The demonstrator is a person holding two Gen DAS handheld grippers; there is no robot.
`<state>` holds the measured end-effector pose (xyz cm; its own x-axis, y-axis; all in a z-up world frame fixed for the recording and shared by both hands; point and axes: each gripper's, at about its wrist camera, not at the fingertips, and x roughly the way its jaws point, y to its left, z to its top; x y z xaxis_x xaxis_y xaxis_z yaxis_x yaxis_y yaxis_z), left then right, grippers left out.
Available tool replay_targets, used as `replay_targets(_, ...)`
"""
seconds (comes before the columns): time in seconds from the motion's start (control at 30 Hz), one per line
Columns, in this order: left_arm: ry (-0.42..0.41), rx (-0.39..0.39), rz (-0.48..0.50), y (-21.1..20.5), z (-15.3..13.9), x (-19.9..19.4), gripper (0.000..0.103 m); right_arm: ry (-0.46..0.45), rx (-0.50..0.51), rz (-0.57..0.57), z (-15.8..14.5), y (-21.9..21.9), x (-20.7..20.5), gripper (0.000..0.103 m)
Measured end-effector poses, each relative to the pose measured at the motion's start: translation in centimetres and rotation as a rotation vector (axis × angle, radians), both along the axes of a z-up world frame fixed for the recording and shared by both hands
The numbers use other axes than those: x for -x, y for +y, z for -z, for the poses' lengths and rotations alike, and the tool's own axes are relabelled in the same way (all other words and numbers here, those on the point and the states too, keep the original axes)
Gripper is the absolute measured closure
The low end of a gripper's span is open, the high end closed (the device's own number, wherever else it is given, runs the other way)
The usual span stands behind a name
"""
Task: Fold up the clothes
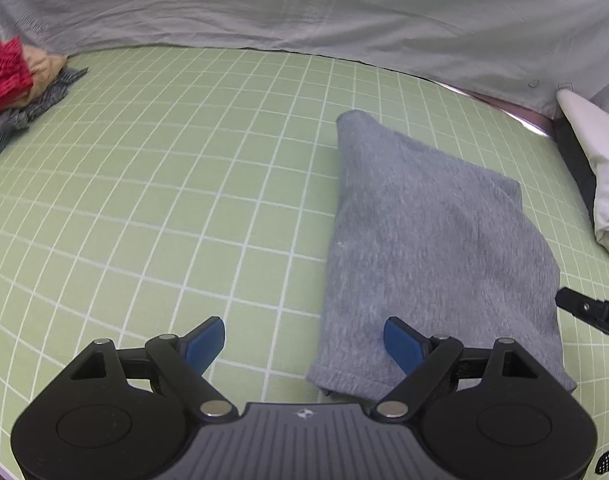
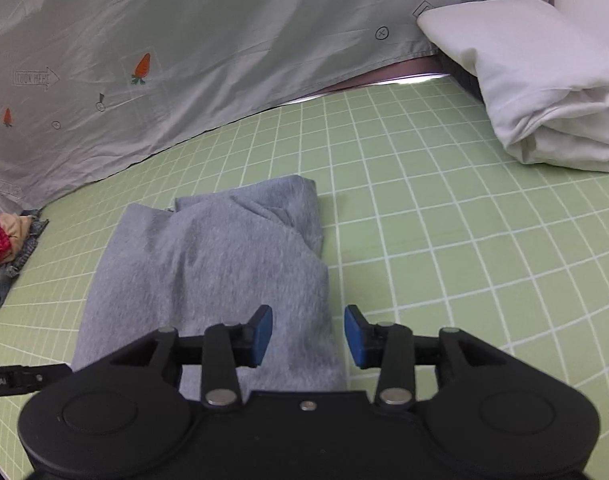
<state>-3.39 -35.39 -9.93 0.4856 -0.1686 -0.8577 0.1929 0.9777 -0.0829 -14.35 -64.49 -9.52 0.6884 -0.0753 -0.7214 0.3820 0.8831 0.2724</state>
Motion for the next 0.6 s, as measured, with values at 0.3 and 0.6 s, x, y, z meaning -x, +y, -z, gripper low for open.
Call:
replay_targets(0.3,-0.019,0.028,0.071,-2.0,-0.4,-5.0,0.014,-0.027,-0.125,0.083,0.2,-2.9,-5.0,0.053)
replay_targets(0.6,0.014,0.045,0.142,-3.8,1.4,-9.8,0.012,0.007,-0.102,-0.007,1.2,-2.4,-11.0,0.077)
